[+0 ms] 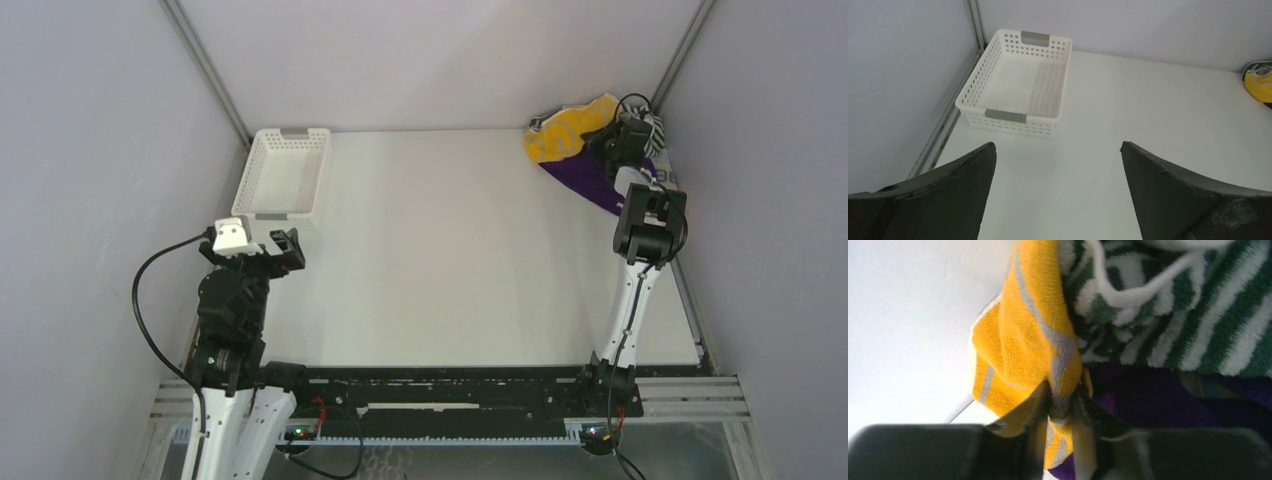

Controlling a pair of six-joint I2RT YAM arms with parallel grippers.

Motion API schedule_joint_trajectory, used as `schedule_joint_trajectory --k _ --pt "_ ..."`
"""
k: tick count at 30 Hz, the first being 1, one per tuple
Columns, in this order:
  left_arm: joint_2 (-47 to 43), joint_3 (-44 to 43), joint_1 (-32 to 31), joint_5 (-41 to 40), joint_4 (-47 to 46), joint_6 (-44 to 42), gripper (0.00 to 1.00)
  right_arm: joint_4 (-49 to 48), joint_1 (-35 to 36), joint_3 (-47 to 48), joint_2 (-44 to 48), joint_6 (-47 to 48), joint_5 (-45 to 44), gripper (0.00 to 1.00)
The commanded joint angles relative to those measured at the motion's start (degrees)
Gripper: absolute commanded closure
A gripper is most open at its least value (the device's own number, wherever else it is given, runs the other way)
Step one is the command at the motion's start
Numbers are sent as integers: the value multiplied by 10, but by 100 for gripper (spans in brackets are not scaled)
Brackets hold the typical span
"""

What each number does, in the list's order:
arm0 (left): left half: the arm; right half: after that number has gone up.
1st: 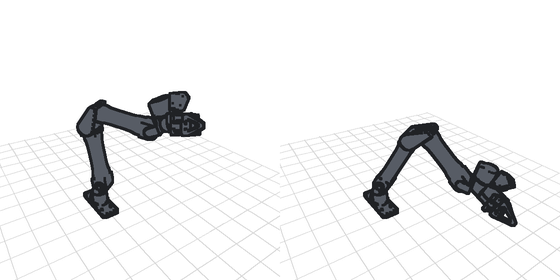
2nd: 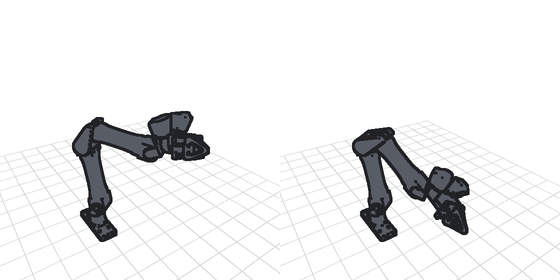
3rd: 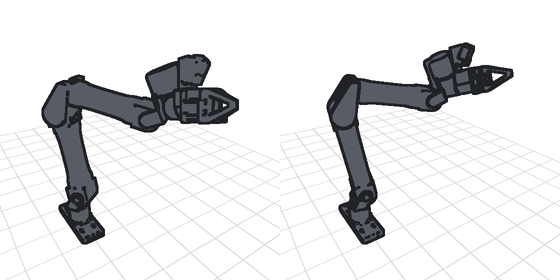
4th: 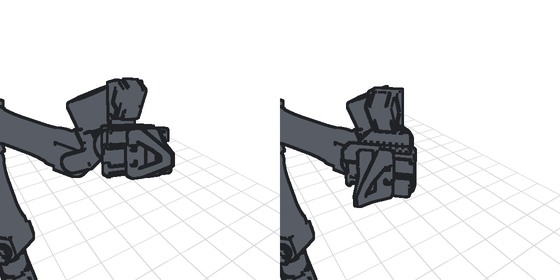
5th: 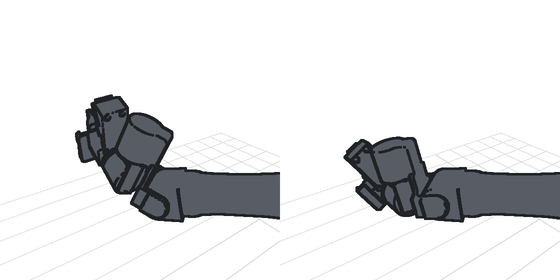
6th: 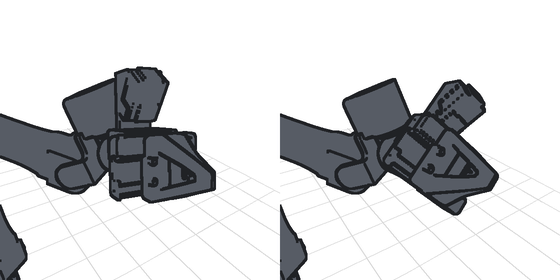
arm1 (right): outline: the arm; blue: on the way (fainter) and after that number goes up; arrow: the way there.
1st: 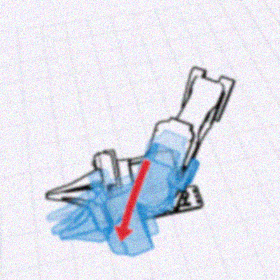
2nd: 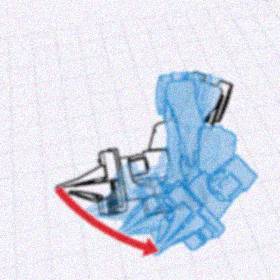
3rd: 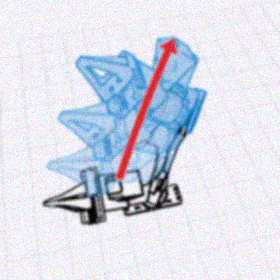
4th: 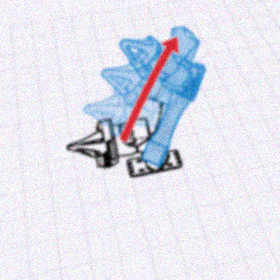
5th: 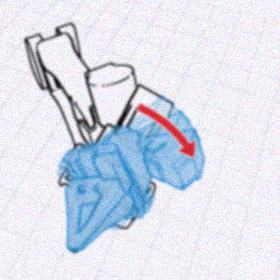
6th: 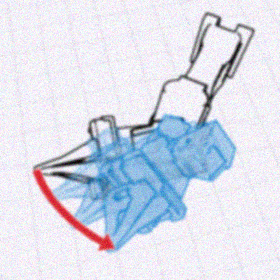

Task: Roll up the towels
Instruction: Pick up the towel at the corner of the board, then place the towel at the center of the board.

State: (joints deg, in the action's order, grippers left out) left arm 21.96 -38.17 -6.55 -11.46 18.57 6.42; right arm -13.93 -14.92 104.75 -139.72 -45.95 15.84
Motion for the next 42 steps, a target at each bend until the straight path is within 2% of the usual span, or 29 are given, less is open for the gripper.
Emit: schedule_joint_trajectory --k 1,5,9,15,20,32,35,39,42 --pt "-6 7 6 -3 -17 -12 0 -59 4 -7 44 -9 29 83" --pt "-23 8 6 -2 -17 -10 0 -66 17 -35 97 1 49 100" --pt "-43 10 5 6 -16 -6 0 -58 40 -55 171 14 56 100" --pt "-65 10 6 25 -14 -2 0 2 100 -66 277 53 52 100" --pt "-87 11 6 61 -16 2 0 46 180 -61 351 99 18 100" --pt "-102 9 5 96 -18 10 0 86 382 -24 472 125 -5 100" --pt "-86 -9 6 126 -10 19 0 79 416 -91 508 135 -12 99" --pt "-53 -32 5 158 16 48 0 38 429 -273 570 137 -48 97" --pt "-36 -27 5 183 22 82 0 60 423 -392 588 131 -68 97"
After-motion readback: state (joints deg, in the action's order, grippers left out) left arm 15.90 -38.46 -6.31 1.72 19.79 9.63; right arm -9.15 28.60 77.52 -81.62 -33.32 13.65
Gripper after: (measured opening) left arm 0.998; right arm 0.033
